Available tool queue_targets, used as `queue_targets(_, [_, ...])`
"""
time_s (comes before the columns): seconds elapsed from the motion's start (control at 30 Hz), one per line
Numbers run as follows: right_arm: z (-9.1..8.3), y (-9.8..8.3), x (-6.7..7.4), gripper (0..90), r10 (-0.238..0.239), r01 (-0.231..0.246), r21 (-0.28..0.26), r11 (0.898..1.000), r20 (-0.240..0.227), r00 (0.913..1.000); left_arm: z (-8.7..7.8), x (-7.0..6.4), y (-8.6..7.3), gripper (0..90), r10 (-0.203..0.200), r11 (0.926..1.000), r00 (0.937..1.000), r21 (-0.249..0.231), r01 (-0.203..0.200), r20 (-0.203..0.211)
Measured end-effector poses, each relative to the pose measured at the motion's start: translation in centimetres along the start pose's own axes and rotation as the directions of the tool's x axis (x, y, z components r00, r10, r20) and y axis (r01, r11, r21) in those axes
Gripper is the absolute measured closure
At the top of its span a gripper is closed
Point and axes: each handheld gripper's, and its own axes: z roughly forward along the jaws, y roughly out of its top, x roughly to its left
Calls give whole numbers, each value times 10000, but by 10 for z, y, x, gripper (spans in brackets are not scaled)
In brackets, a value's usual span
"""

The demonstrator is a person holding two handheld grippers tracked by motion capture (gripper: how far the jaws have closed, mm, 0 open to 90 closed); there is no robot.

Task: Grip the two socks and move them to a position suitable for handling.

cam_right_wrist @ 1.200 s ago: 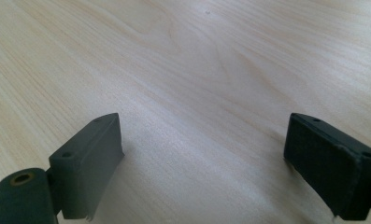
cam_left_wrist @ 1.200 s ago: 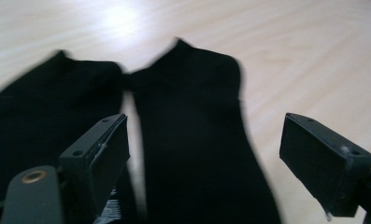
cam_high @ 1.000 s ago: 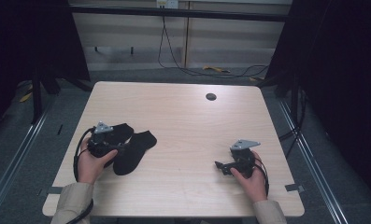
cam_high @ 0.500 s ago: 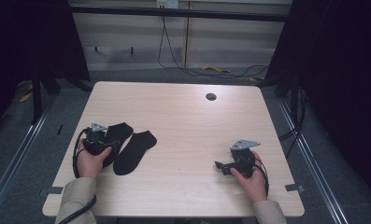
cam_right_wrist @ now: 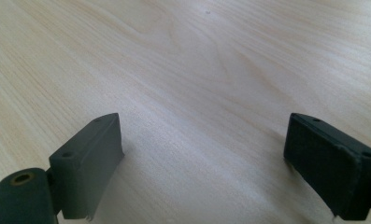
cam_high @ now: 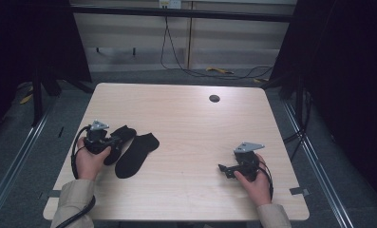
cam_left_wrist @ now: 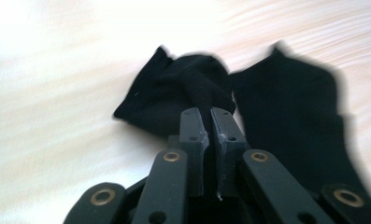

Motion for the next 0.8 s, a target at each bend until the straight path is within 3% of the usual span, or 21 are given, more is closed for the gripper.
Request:
queue_targets(0.1, [0,0,0,107,-3,3,1,10000,1,10000,-10,-22,17,841,426,9979,9975,-507,-398,572])
queue_targets(0.17, [0,0,0,107,-3,3,0,10000,1,10000,-16,-40,27,841,1050,9926,9889,-730,-976,1054])
queue_targets(0.23, [0,0,0,107,-4,4,3,10000,0,10000,-18,-62,36,841,1655,9830,9734,-1057,-1499,1587])
queue_targets(0.27, [0,0,0,107,-4,4,3,10000,0,10000,-18,-62,36,841,1655,9830,9734,-1057,-1499,1587])
queue_targets(0.3, [0,0,0,107,13,-13,16,10000,4,10000,-18,-88,40,840,2228,9710,9514,-1358,-1970,2128])
queue_targets(0.33, [0,0,0,107,13,-13,16,10000,4,10000,-18,-88,40,840,2228,9710,9514,-1358,-1970,2128])
queue_targets(0.37, [0,0,0,107,-12,12,2,10000,-1,10000,-17,-102,42,840,2583,9621,9341,-1526,-2258,2464])
queue_targets(0.4, [0,0,0,107,-7,7,2,10000,2,10000,-15,-120,41,840,2889,9534,9121,-1735,-2467,2907])
queue_targets(0.43, [0,0,0,107,-6,6,1,10000,1,10000,-10,-145,37,833,3392,9386,8685,-1921,-2866,3614])
queue_targets(0.47, [0,0,0,107,-6,6,1,10000,1,10000,-10,-145,37,819,3392,9386,8685,-1921,-2866,3614])
queue_targets(0.5, [0,0,0,107,-3,3,4,10000,2,10000,0,-168,29,768,3855,9226,8335,-1820,-3402,3958])
queue_targets(0.53, [0,0,0,107,-7,7,5,10000,3,10000,6,-176,24,649,3921,9199,8254,-1711,-3528,4061])
queue_targets(0.57, [0,0,0,107,-19,19,0,10000,2,10000,11,-181,19,513,4015,9158,8206,-1755,-3612,4067])
queue_targets(0.6, [0,0,0,107,-9,9,4,10000,2,10000,15,-183,13,465,4082,9128,8157,-1681,-3722,4100])
queue_targets(0.67, [0,0,0,107,-10,10,2,10000,3,10000,18,-184,9,472,4091,9120,8166,-1543,-3800,4072])
queue_targets(0.7, [0,0,0,107,-20,20,0,10000,0,10000,20,-183,5,464,4052,9137,8246,-1432,-3804,3949])
queue_targets(0.8, [0,0,0,107,-10,10,2,10000,1,10000,23,-170,-6,454,3590,9327,8601,-1045,-3453,3624])
